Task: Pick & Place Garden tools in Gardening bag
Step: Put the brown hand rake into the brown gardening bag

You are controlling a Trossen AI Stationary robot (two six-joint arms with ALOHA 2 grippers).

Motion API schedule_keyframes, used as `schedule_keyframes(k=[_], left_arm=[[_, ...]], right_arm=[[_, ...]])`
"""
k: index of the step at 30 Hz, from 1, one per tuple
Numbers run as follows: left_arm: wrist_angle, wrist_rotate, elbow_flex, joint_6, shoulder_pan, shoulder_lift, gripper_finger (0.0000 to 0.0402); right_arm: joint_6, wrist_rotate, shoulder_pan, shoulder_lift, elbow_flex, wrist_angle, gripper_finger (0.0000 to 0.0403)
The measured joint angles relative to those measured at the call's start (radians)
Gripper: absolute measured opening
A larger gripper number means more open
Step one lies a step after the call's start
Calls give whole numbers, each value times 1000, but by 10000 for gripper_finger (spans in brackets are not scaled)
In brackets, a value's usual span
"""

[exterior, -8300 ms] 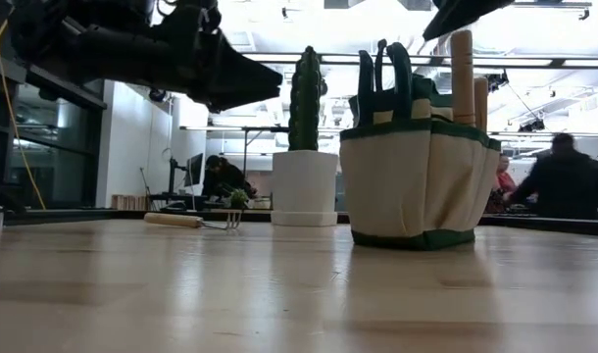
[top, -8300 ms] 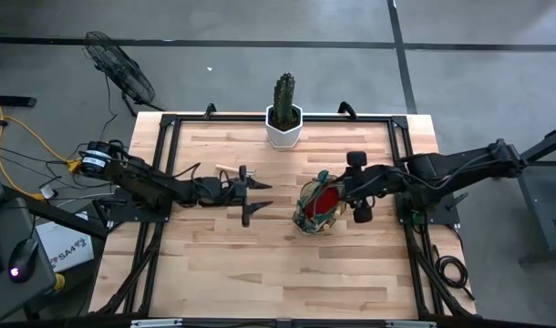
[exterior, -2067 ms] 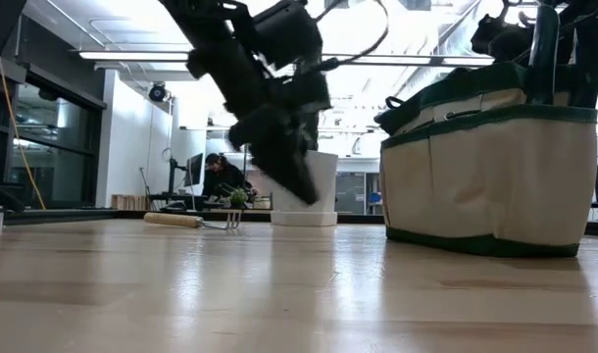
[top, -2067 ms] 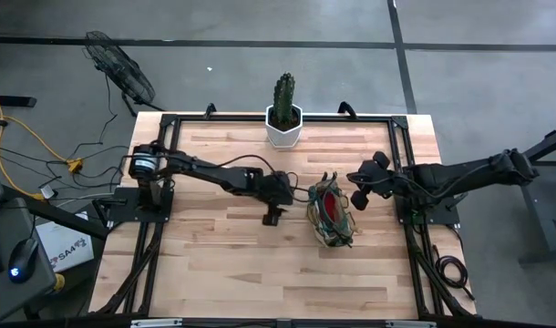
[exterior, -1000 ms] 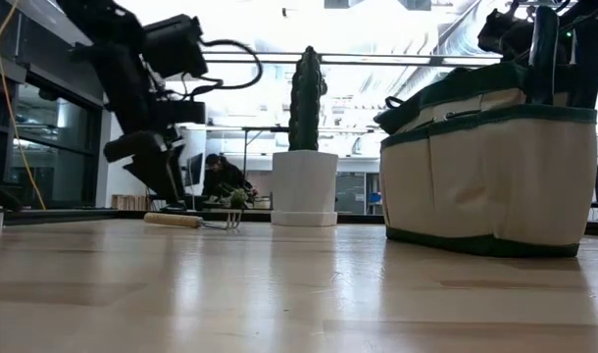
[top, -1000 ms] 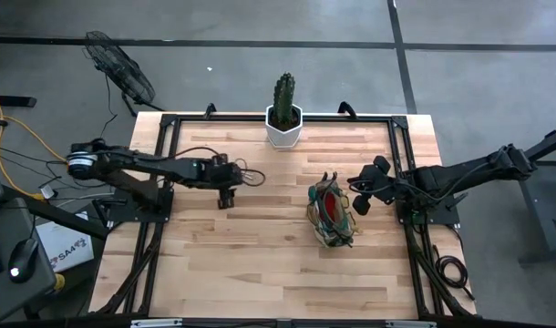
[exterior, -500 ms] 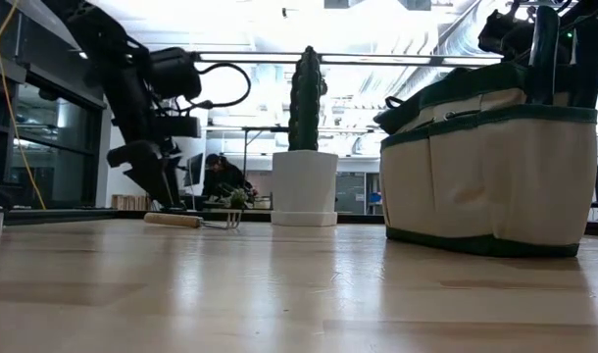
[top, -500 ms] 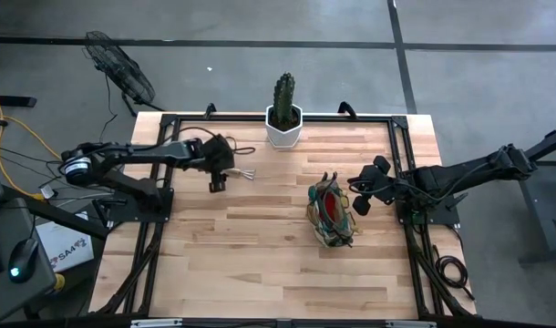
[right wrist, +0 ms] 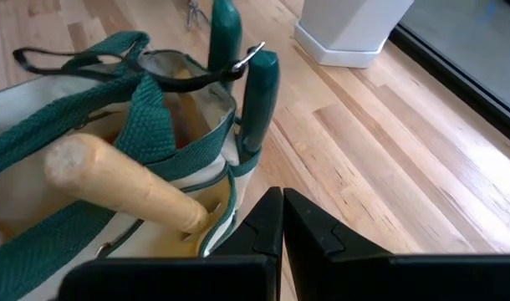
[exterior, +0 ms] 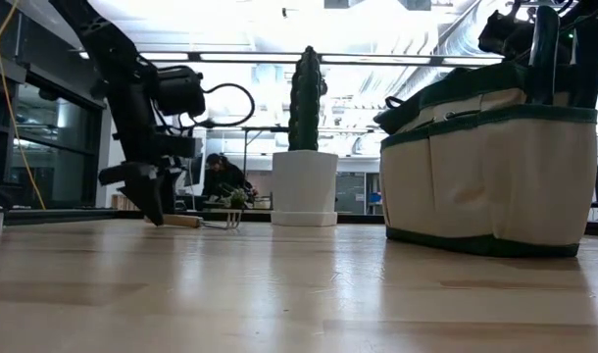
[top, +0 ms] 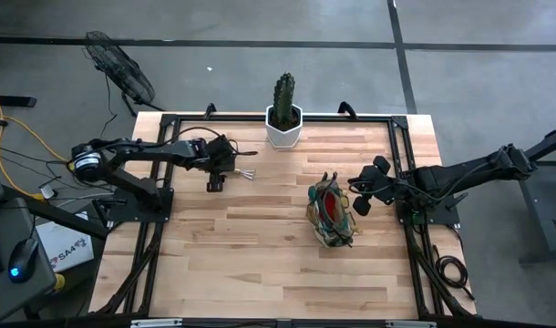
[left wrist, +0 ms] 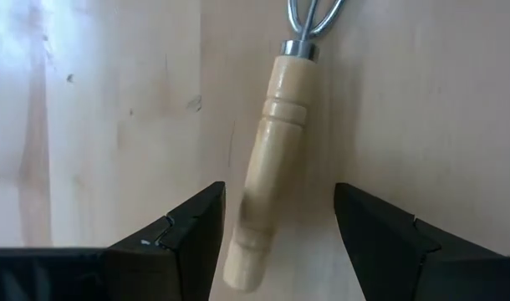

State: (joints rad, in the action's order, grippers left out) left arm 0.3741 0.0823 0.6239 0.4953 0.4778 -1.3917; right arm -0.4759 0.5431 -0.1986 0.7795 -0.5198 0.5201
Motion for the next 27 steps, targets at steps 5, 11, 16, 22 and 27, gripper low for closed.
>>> schedule_keyframes(k=[5, 11, 16, 22, 27], left_arm=[[-11, 2, 5, -8, 0, -50, 218], [-10, 9, 4, -54, 0, -63, 204], [-6, -7, 3, -55, 0, -65, 151], [-1, -31, 2, -62, -1, -66, 81], [-1, -43, 1, -83, 0, -65, 61]], right_arm=[[33, -21, 0, -18, 0, 1, 3], [55, -19, 0, -62, 0, 8, 3], [75, -19, 0, -89, -19, 8, 3], [151, -18, 0, -90, -69, -13, 3], [196, -20, 0, -90, -88, -54, 3]])
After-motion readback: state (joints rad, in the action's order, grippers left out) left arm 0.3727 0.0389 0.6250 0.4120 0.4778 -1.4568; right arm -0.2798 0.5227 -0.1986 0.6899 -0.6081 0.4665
